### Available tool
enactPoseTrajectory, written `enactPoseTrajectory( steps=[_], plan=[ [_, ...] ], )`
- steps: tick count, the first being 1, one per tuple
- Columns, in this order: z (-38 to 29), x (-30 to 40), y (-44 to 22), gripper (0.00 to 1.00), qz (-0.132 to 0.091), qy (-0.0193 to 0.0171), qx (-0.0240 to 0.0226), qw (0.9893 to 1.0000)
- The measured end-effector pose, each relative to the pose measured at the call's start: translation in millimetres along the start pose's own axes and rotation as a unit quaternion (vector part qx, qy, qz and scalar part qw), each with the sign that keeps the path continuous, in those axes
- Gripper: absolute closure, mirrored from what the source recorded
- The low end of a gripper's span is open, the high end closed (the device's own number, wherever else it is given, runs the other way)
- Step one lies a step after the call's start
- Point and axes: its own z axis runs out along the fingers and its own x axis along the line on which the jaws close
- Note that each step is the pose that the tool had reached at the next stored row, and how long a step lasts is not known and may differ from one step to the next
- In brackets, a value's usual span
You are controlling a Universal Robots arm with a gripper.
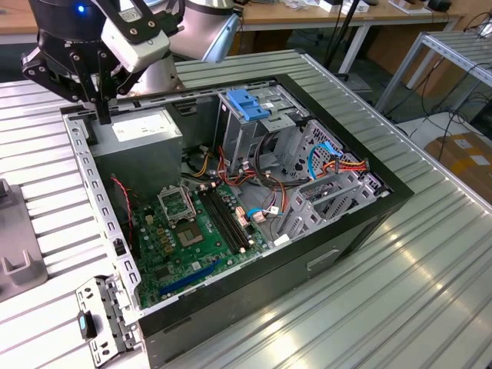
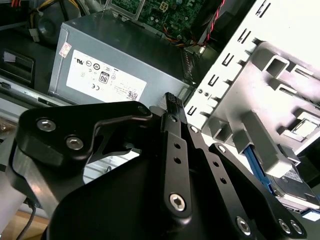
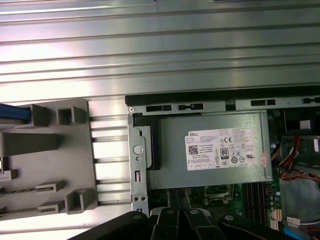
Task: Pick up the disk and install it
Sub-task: 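Reach for the disk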
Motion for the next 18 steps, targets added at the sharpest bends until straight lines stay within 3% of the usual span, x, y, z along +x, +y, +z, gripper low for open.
enactPoseTrajectory(
  steps=[18],
  plan=[
    [-0.1, 5.2, -0.5, 0.90, 0.000, 0.0000, 0.0000, 1.0000]
  ],
)
